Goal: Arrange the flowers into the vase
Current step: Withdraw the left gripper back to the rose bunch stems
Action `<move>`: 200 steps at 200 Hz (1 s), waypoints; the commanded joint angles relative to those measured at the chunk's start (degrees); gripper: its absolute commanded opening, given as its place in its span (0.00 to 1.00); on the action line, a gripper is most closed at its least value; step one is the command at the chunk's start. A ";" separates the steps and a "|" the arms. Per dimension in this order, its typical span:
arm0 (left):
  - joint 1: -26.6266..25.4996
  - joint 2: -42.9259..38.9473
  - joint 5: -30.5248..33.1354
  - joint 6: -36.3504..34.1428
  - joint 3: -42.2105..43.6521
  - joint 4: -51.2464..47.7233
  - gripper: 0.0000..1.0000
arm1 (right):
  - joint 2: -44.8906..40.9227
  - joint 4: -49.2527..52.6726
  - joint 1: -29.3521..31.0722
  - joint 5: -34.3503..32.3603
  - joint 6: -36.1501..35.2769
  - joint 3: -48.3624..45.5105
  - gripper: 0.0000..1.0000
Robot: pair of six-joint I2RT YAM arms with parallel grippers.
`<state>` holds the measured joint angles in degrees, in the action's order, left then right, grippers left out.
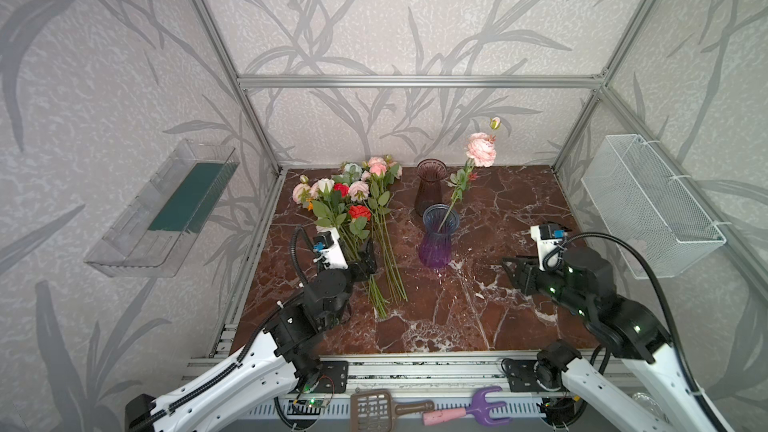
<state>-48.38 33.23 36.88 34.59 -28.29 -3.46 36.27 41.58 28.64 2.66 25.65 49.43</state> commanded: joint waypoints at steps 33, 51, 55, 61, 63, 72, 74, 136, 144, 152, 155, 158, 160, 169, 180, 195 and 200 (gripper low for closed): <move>5.16 4.27 2.06 10.83 -5.62 -21.05 0.76 | 5.51 2.08 -0.08 -3.08 2.48 0.98 0.62; 11.93 10.85 -9.56 10.87 -8.48 -22.76 0.74 | 5.49 0.31 -0.08 4.37 -0.47 0.36 0.60; 13.46 12.45 -11.97 11.16 -9.03 -23.00 0.73 | 5.41 -0.43 -0.12 6.16 -1.09 0.13 0.58; 15.46 14.82 -15.64 11.50 -9.89 -23.15 0.71 | 5.14 -1.51 -0.10 8.35 -1.47 -0.60 0.54; 16.11 15.65 -16.50 11.58 -10.10 -23.16 0.70 | 5.06 -1.84 -0.08 8.91 -1.32 -0.86 0.52; 18.13 19.10 -20.62 11.45 -10.91 -22.29 0.68 | 5.02 -2.59 -0.08 9.36 0.24 -1.83 0.45; 18.49 19.77 -21.37 11.29 -11.08 -22.00 0.67 | 5.08 -2.61 -0.08 9.38 0.49 -1.98 0.42; 20.52 43.34 -36.06 6.15 -20.78 -14.71 0.49 | 6.57 -3.88 -0.17 8.20 3.76 -3.99 0.23; 20.55 45.98 -37.13 6.06 -22.23 -14.03 0.48 | 6.91 -3.85 -0.17 8.06 3.73 -3.99 0.23; 20.52 48.34 -38.44 5.72 -23.70 -13.53 0.45 | 7.18 -3.84 -0.20 7.88 3.91 -4.11 0.23; 20.53 49.35 -38.95 5.56 -24.36 -13.43 0.45 | 7.23 -3.88 -0.17 7.93 4.01 -4.23 0.22; 20.59 50.25 -39.55 5.38 -24.96 -13.41 0.44 | 7.35 -4.00 -0.19 7.96 4.05 -4.33 0.22; 20.54 50.85 -39.77 5.29 -25.45 -13.50 0.44 | 7.38 -4.07 -0.18 7.93 4.05 -4.38 0.22; 20.53 53.57 -41.64 5.06 -27.52 -13.76 0.42 | 7.56 -4.55 -0.20 8.13 4.24 -4.77 0.22; 20.52 56.77 -42.69 4.96 -30.39 -15.32 0.40 | 7.84 -4.94 -0.18 8.24 4.24 -5.04 0.22; 20.44 60.41 -42.32 5.69 -33.19 -17.13 0.36 | 8.44 -4.98 -0.17 7.98 3.98 -4.75 0.21; 20.57 61.24 -42.26 5.96 -33.67 -17.42 0.35 | 8.61 -4.88 -0.17 7.84 3.94 -4.70 0.21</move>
<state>-28.01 90.70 -3.07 40.53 -58.11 -18.24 44.25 38.00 28.56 10.22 29.23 45.12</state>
